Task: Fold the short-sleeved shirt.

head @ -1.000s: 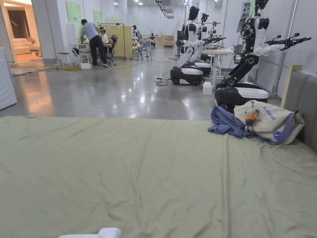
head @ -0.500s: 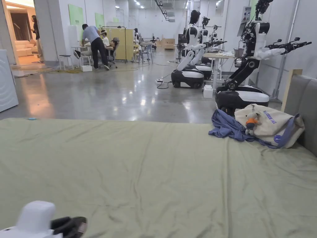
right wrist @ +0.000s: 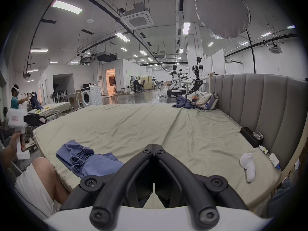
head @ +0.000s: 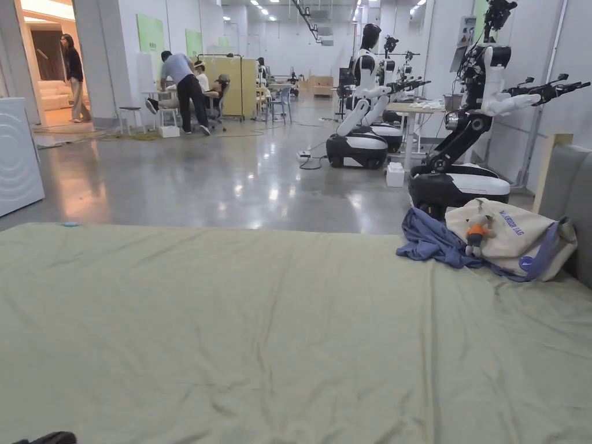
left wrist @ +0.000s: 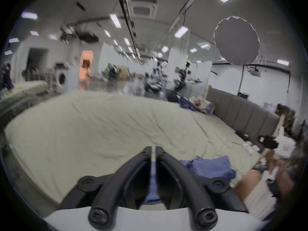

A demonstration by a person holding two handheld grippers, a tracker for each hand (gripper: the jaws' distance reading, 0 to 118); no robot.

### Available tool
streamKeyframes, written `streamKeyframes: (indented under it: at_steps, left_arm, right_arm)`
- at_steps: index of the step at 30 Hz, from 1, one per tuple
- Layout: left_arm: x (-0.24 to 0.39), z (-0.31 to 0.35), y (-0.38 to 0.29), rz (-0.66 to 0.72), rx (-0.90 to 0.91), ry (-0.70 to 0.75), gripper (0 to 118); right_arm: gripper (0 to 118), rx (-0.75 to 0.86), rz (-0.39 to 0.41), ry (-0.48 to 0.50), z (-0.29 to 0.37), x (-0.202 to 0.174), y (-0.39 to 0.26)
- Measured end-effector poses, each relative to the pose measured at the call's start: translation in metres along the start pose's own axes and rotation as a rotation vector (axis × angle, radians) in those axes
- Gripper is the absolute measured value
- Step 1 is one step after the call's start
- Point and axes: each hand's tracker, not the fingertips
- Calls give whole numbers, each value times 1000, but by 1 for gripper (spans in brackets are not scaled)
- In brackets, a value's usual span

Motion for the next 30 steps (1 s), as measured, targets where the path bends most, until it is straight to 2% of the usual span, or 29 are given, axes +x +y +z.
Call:
streamKeyframes:
  at_steps: [1,2,3,5,8,12,20,24,27,29,30]
  left_arm:
    - [-13,-8,11,50,-73,-40,74]
    - [-24,-23,19,68,-167,-16,107]
    - [-23,-38,29,85,-253,-2,111]
    - [-53,-64,21,90,-394,-11,111]
    - [-77,-105,8,176,-557,-8,111]
    - [-102,-133,-10,347,-609,-39,111]
    - [-80,-154,-23,290,-660,-42,111]
    - [-37,-157,-26,229,-714,-52,111]
    - [-28,-162,-28,214,-751,-46,111]
    - [-29,-167,-29,232,-782,-41,108]
    - [-25,-166,-29,218,-787,-19,102]
  right_arm:
    - [2,-1,1,2,0,0,0]
    - [2,-2,2,4,0,0,0]
    - [2,-3,2,5,0,0,0]
    - [2,-3,2,4,0,-1,0]
    - [2,-5,1,6,-1,-1,0]
    - [2,-7,0,4,-1,-1,0]
    - [2,-11,-12,8,-3,2,0]
    - [2,-12,-15,10,-3,3,0]
    - [2,-13,-16,11,-3,3,0]
    - [2,-12,-14,11,-3,3,0]
    - [2,-13,-14,11,-3,3,0]
